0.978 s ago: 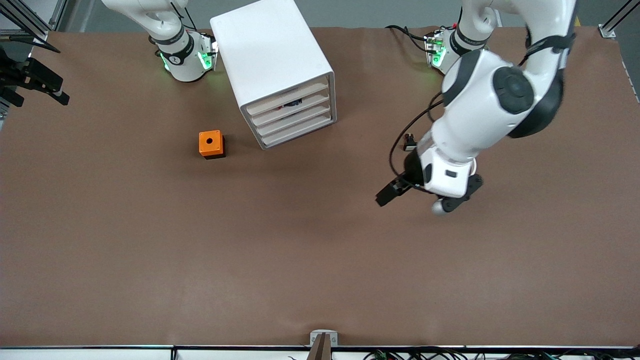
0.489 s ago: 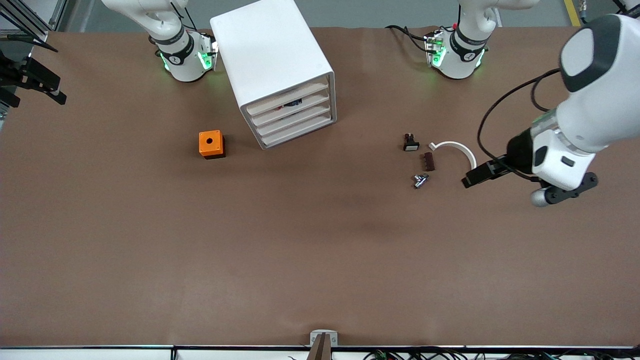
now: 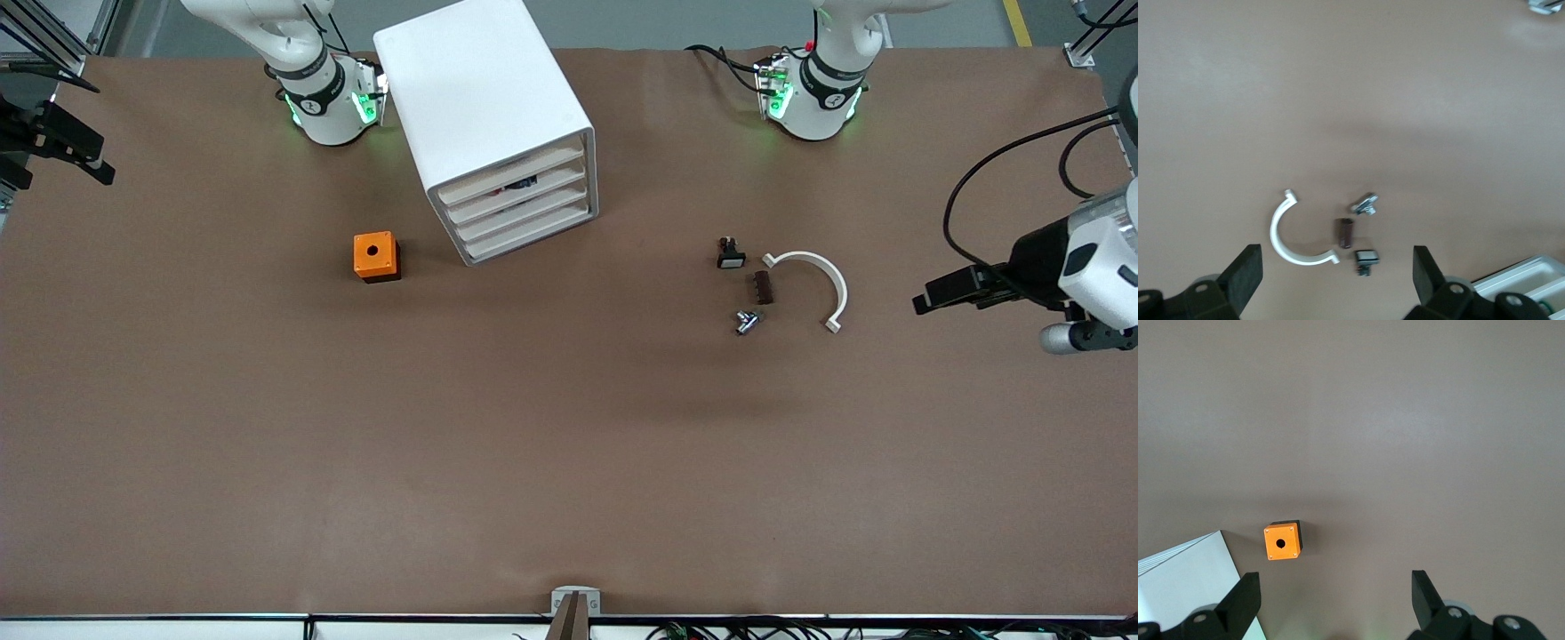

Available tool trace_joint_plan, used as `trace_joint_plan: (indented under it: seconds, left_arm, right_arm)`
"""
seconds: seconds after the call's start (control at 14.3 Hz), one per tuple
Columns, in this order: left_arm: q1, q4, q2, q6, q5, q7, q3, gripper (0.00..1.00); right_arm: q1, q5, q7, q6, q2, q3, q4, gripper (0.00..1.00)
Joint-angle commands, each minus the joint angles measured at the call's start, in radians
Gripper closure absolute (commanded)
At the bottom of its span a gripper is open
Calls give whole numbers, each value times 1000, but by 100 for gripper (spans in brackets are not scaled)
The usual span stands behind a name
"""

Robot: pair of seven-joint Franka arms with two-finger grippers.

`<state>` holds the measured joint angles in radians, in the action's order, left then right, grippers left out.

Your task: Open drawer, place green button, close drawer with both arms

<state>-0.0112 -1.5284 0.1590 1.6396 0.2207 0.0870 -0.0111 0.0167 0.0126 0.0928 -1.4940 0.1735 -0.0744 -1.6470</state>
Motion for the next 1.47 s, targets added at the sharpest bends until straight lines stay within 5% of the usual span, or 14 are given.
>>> trace_joint_plan:
  seconds: [0.0, 0.42, 1.4]
  left_arm:
    - [4, -134, -107, 9, -23, -102, 48, 1]
    - [31, -334, -228, 137, -67, -133, 69, 1]
    - [45, -86, -130, 147, -207, -127, 16, 1]
  right_arm:
    - [-26, -10, 19, 1, 21, 16, -20, 0]
    - [-40, -8, 19, 4, 21, 24, -20, 0]
    - [-34, -10, 7, 15, 24, 22, -20, 0]
